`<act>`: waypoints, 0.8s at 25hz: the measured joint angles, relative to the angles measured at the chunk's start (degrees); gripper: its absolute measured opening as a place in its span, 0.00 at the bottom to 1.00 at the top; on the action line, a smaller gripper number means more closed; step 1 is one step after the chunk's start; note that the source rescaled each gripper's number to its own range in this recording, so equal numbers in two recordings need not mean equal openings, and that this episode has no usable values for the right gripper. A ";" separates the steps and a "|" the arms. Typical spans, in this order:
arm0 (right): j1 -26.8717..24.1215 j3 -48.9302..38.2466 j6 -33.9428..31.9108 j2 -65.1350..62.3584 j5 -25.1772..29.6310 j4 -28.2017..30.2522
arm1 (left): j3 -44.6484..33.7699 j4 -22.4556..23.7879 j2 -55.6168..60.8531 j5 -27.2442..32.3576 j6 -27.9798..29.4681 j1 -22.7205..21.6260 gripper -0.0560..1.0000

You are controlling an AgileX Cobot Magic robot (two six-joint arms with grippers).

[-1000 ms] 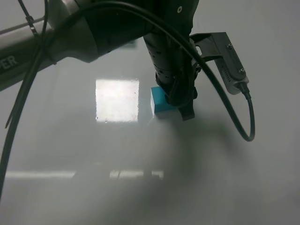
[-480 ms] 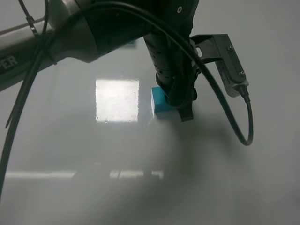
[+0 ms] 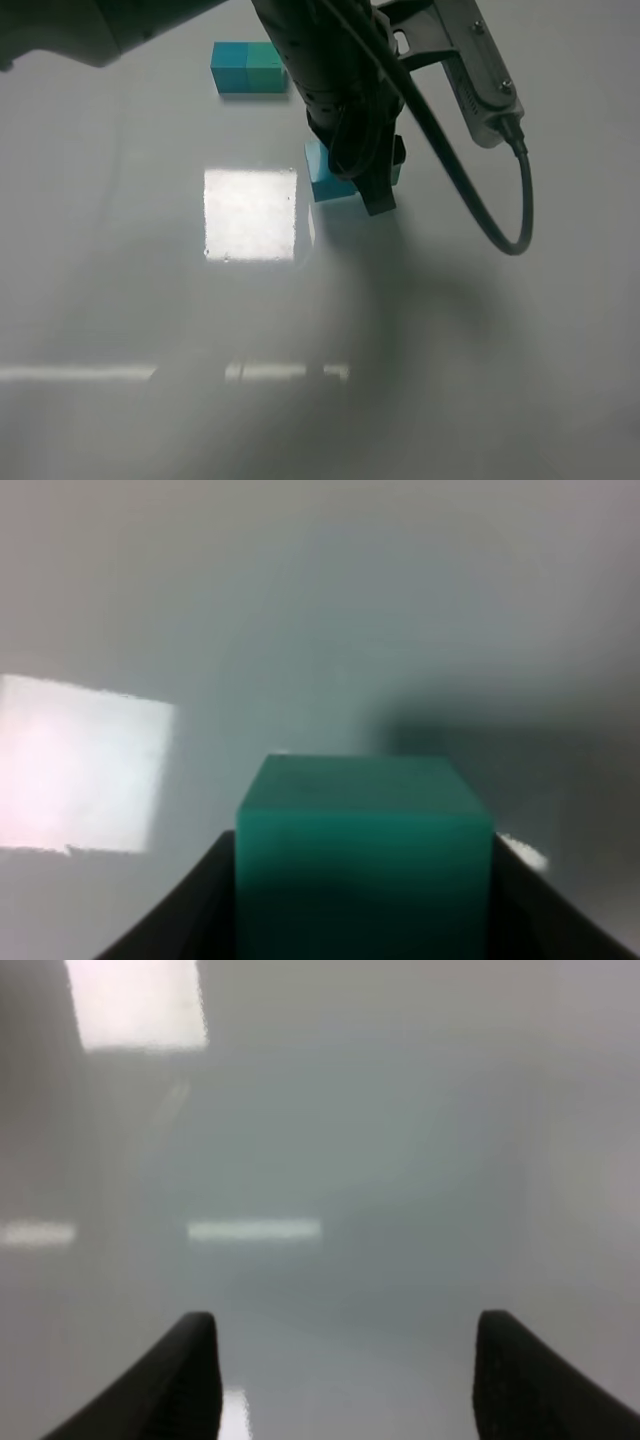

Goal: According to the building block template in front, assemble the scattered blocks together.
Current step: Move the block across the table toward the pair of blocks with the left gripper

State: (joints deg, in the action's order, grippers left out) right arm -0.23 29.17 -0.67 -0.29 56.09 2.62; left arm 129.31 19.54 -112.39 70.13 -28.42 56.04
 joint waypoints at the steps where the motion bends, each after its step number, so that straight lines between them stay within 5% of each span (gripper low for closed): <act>1: 0.00 0.00 0.00 0.00 0.00 0.00 | -0.59 0.05 0.61 -0.06 0.00 -0.10 0.05; 13: 0.00 0.00 0.00 0.00 0.00 0.00 | -17.41 1.02 13.79 0.05 -2.90 -5.05 0.05; 20: 0.00 0.00 0.00 0.00 0.00 0.00 | -18.26 -1.17 17.29 0.11 -16.70 -10.21 0.05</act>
State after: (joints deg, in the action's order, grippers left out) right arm -0.23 29.17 -0.67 -0.29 56.09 2.62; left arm 111.05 18.37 -95.10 70.24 -45.12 45.82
